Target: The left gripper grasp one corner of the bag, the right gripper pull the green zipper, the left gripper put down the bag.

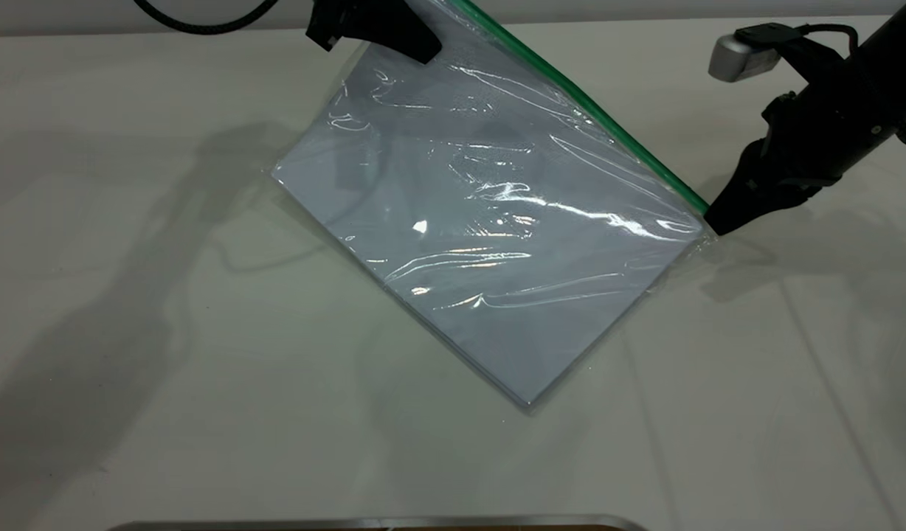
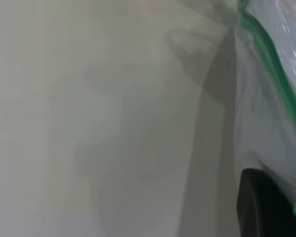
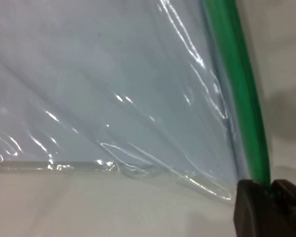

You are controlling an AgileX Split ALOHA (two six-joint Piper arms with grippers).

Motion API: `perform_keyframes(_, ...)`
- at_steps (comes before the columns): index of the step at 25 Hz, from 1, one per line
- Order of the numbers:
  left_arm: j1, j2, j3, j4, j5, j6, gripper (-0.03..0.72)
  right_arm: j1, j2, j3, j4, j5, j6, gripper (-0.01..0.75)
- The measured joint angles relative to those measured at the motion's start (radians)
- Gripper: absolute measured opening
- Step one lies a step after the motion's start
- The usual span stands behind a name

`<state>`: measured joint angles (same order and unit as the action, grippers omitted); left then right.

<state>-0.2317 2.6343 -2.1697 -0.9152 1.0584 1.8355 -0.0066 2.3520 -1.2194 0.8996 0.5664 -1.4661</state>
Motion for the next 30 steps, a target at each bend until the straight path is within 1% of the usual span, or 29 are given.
perform_keyframes(2,0.0,0.0,0.0,0.0,0.002,0.0,0.053,0.0,0.0,0.0,-0.001,0.0,0.0,0.047)
perform_keyframes(5,-0.003,0.0,0.0,0.0,0.004,0.0,0.061,0.0,0.0,0.0,-0.001,0.0,0.0,0.08)
perform_keyframes(8,-0.012,0.0,0.0,0.0,0.003,0.0,0.093,0.0,0.0,0.0,-0.002,-0.005,-0.003,0.166)
perform_keyframes(11,-0.023,-0.001,0.0,-0.001,0.0,-0.003,0.18,-0.001,0.0,0.0,0.013,-0.008,-0.013,0.303)
perform_keyframes(13,-0.03,-0.001,0.0,-0.001,0.0,-0.013,0.267,-0.001,-0.001,0.0,0.025,-0.009,-0.028,0.382)
perform_keyframes(15,-0.039,-0.002,0.0,-0.007,-0.001,-0.036,0.351,-0.001,-0.004,0.0,0.045,-0.015,-0.035,0.45)
perform_keyframes(17,-0.046,-0.002,-0.001,-0.014,-0.003,-0.061,0.431,-0.001,-0.009,0.0,0.06,-0.031,-0.037,0.491)
perform_keyframes(20,-0.053,-0.002,-0.001,-0.016,-0.049,-0.109,0.51,-0.001,-0.031,0.0,0.074,-0.05,-0.038,0.513)
perform_keyframes(23,-0.055,-0.005,-0.001,-0.016,-0.138,-0.198,0.547,-0.001,-0.067,0.001,0.08,-0.055,-0.038,0.518)
perform_keyframes(25,-0.055,-0.017,-0.001,0.003,-0.176,-0.301,0.553,-0.001,-0.106,0.002,0.081,-0.055,-0.038,0.518)
perform_keyframes(27,-0.055,-0.05,0.0,0.061,-0.182,-0.42,0.555,-0.001,-0.172,0.004,0.083,-0.055,-0.038,0.518)
perform_keyframes(30,-0.055,-0.134,0.0,0.211,-0.155,-0.639,0.556,-0.001,-0.304,0.005,0.088,-0.048,-0.028,0.518)
